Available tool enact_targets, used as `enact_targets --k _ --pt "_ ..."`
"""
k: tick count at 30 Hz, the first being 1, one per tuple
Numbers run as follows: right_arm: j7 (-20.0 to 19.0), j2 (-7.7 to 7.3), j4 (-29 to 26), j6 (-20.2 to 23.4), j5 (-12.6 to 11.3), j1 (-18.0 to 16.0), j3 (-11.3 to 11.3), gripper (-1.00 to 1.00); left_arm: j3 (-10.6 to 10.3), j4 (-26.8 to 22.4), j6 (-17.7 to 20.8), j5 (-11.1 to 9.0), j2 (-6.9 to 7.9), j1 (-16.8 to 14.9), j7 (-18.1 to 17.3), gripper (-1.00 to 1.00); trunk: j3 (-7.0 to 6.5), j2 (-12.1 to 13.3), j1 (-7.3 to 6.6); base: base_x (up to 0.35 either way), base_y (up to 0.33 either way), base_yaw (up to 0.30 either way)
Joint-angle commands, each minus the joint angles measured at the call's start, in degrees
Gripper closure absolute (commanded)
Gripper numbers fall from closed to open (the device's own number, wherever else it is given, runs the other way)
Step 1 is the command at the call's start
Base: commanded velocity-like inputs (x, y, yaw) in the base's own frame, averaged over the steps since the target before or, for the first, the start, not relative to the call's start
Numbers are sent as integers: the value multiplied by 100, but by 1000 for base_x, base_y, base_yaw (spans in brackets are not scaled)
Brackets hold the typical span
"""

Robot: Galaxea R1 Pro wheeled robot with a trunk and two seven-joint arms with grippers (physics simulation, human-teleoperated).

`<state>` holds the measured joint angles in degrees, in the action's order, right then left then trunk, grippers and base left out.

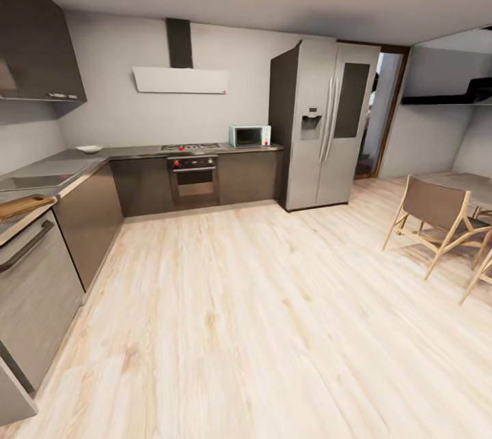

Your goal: In the kitchen, take the Vidalia onion out of the sink, dice it on the chopping board with the paring knife, put the diced onion into the bowl on the countertop, then place both the paring knife and the chopping board into the sink.

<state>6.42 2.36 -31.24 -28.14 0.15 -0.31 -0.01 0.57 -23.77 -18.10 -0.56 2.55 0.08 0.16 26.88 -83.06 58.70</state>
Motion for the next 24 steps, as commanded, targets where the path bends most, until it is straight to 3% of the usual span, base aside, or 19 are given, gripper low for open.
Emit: enact_targets --k 1,24 --pt "17 1 4 -16 3 -3 1 -100 5 -6 -9 -5 -1 1 2 -100 5 -2 2 248 -225 186" --pt "17 1 6 -16 2 -1 1 -100 5 13 -9 -5 -9 1 1 -100 5 -2 2 248 -224 211"
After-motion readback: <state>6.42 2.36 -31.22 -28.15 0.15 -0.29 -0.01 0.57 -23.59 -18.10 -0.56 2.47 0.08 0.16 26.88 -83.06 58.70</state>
